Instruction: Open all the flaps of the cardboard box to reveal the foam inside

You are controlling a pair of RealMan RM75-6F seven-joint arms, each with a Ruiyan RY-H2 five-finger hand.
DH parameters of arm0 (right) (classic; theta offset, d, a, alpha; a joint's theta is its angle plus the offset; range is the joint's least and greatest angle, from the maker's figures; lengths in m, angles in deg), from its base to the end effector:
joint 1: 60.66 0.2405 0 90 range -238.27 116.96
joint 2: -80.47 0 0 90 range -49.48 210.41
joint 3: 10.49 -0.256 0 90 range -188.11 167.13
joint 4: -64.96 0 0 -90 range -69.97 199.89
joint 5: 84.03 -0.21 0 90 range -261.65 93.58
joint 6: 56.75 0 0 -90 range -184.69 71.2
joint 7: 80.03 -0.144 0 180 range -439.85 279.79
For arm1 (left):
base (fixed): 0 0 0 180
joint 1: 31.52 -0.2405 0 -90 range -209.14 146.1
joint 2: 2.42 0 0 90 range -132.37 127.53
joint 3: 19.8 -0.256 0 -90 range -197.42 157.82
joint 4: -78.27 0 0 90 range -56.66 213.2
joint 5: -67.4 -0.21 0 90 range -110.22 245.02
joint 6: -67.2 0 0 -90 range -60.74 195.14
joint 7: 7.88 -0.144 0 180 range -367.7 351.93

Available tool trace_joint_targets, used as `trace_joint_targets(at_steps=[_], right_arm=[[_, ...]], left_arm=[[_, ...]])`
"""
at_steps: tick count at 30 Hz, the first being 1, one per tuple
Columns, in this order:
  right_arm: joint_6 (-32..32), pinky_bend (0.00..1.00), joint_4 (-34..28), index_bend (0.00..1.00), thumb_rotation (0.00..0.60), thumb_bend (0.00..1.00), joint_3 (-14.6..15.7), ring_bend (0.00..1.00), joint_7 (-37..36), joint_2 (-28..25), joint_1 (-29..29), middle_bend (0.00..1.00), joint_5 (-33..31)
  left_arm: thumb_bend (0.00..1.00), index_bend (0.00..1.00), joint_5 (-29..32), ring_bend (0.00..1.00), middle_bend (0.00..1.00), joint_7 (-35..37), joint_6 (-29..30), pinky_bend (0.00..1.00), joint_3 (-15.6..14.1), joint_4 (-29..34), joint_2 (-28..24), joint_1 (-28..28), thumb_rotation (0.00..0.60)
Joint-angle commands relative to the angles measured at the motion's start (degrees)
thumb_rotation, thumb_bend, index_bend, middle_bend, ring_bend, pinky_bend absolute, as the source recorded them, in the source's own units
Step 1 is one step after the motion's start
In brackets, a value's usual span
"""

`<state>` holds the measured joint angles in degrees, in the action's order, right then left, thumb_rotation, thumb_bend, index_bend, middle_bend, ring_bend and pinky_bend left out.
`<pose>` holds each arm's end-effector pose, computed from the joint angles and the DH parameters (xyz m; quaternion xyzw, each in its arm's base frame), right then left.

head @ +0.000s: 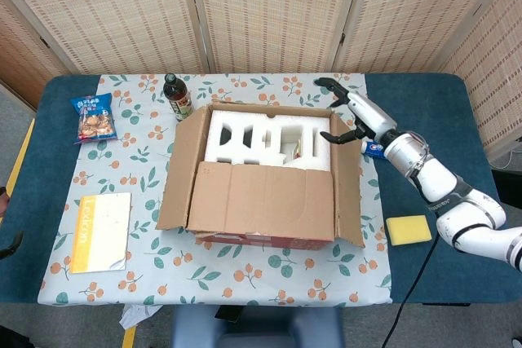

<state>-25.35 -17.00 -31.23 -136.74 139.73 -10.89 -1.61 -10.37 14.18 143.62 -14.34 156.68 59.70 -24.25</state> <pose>-0.1242 -0.4345 0.1589 0.6019 -0.5891 0.4813 0.2430 -0.3743 0.2074 0.2033 -0.5210 -0.4619 -0.3953 0.5990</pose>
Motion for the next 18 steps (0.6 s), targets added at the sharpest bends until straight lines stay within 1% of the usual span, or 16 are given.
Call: trace_joint_targets(at_steps=[1,4,5,8,11,14,18], right_arm=[[1.8,0.28,0.2,0.0,0.6,0.38,5.2,0.0,-17.0,-0.7,0.1,0.0,10.8],[4.8,0.35,2.9,0.0,0.6,0.38,8.7,0.0,-25.1,0.3,1.3,0.0,15.5],[6.2,0.36,4.2,0.0,0.6,0.38,10.4,0.0,-28.3,0.6,2.0,0.0,17.5],[9.8,0.36,7.5,0.0,0.6,0.38,14.3,0.0,-34.5,2.0,3.7,0.0,21.5],[13.2,0.36,10.6,0.0,0.6,0.38,17.3,0.0,-36.7,4.3,4.7,0.0,24.0],[16.4,0.36,12.3,0.0,0.6,0.38,19.3,0.0,-37.3,6.4,5.1,0.0,24.8],[18.6,0.36,13.5,0.0,0.6,0.38,21.3,0.0,-38.6,8.2,5.8,0.0,24.7]], left_arm=[[0.45,0.0,-0.4,0.0,0.0,-0.7,0.9,0.0,0.2,-0.7,0.7,0.0,0.6],[0.45,0.0,-0.3,0.0,0.0,-1.1,1.6,0.0,0.4,-1.3,1.3,-0.2,0.6],[0.45,0.0,-0.2,0.0,0.0,-1.1,1.7,0.0,0.5,-1.5,1.4,-0.3,0.6],[0.45,0.0,0.1,0.0,0.0,-0.6,1.7,0.0,0.7,-1.6,1.4,-0.5,0.6],[0.45,0.0,0.3,0.0,0.0,-0.2,1.2,0.0,0.6,-1.2,1.1,-0.5,0.6],[0.45,0.0,0.2,0.0,0.0,0.0,1.7,0.0,0.8,-1.0,1.0,-0.7,0.6],[0.45,0.0,0.2,0.0,0.0,-0.2,2.4,0.0,1.0,-0.9,1.0,-1.0,0.6]])
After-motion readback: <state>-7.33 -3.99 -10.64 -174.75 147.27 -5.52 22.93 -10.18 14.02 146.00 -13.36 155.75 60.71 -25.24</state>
